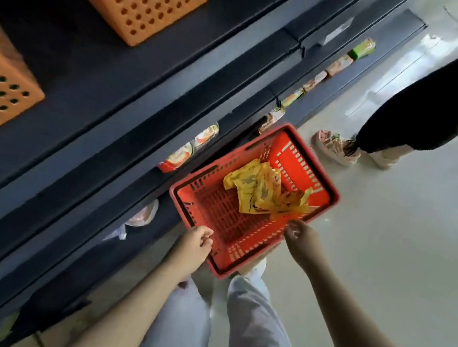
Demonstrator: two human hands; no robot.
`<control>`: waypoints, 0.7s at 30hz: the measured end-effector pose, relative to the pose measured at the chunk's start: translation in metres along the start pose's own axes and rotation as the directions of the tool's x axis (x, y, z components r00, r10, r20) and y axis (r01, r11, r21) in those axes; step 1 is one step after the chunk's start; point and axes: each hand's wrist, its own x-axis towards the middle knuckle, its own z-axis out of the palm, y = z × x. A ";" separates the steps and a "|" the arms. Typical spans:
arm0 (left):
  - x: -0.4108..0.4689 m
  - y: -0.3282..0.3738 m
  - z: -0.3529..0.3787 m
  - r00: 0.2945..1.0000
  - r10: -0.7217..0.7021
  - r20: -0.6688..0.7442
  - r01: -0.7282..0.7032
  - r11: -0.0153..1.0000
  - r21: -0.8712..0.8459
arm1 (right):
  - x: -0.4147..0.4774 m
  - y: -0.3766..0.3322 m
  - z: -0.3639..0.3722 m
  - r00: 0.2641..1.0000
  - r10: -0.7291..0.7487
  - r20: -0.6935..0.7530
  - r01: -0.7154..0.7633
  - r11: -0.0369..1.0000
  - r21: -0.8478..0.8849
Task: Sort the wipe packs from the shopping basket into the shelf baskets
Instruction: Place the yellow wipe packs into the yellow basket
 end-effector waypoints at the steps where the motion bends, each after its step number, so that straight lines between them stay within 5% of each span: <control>1: 0.018 0.001 0.008 1.000 -0.018 0.009 0.018 1.000 -0.002 | 0.020 0.006 0.003 1.000 0.018 0.017 -0.018 1.000 0.014; 13: 0.251 -0.013 0.081 0.953 -0.289 -0.095 0.264 0.940 -0.215 | 0.220 0.055 0.080 0.990 0.138 0.025 -0.138 0.990 0.009; 21: 0.300 -0.031 0.098 0.895 -0.445 -0.044 0.352 0.763 -0.542 | 0.276 0.067 0.110 0.966 0.256 0.029 -0.256 0.945 0.203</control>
